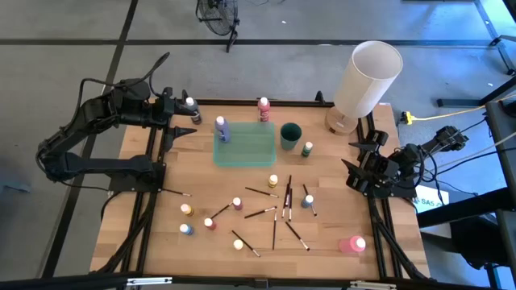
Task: Pick & Place Paint Supplies
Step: Put the big dark green paint bottle into the green bin
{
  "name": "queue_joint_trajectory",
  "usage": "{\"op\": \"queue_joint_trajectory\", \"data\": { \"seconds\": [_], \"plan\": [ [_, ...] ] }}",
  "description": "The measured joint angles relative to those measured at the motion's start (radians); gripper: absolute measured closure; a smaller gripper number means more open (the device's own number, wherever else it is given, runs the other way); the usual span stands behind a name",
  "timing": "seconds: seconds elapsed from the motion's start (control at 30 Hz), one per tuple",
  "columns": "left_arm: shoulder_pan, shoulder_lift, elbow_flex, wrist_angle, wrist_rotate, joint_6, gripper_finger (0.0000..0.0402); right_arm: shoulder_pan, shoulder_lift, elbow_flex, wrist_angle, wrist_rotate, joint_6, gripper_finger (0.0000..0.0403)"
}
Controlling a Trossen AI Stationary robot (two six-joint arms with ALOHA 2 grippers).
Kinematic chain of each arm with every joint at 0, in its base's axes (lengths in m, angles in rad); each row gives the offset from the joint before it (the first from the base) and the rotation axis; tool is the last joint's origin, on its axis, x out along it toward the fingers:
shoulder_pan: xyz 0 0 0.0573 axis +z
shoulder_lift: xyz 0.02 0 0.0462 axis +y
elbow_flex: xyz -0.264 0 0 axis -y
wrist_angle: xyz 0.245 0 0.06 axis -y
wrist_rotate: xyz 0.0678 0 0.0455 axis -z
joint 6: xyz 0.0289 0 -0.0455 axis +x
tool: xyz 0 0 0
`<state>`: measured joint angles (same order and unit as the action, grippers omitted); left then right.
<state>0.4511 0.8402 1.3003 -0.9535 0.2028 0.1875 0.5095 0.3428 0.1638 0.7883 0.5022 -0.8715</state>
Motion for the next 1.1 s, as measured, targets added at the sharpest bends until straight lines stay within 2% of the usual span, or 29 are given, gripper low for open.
{"op": "queue_joint_trajectory", "data": {
  "seconds": [0.17, 0.9, 1.1],
  "plan": [
    [0.000, 0.000, 0.000, 0.000, 0.000, 0.001, 0.0155, 0.000, 0.000, 0.000, 0.000, -0.008, 0.001, 0.0171],
    [0.000, 0.000, 0.000, 0.000, 0.000, -0.001, 0.0155, 0.000, 0.000, 0.000, -0.012, -0.008, 0.218, 0.0171],
    [0.000, 0.000, 0.000, 0.000, 0.000, -0.008, 0.0155, 0.000, 0.000, 0.000, -0.021, -0.062, 0.230, 0.0171]
  ]
}}
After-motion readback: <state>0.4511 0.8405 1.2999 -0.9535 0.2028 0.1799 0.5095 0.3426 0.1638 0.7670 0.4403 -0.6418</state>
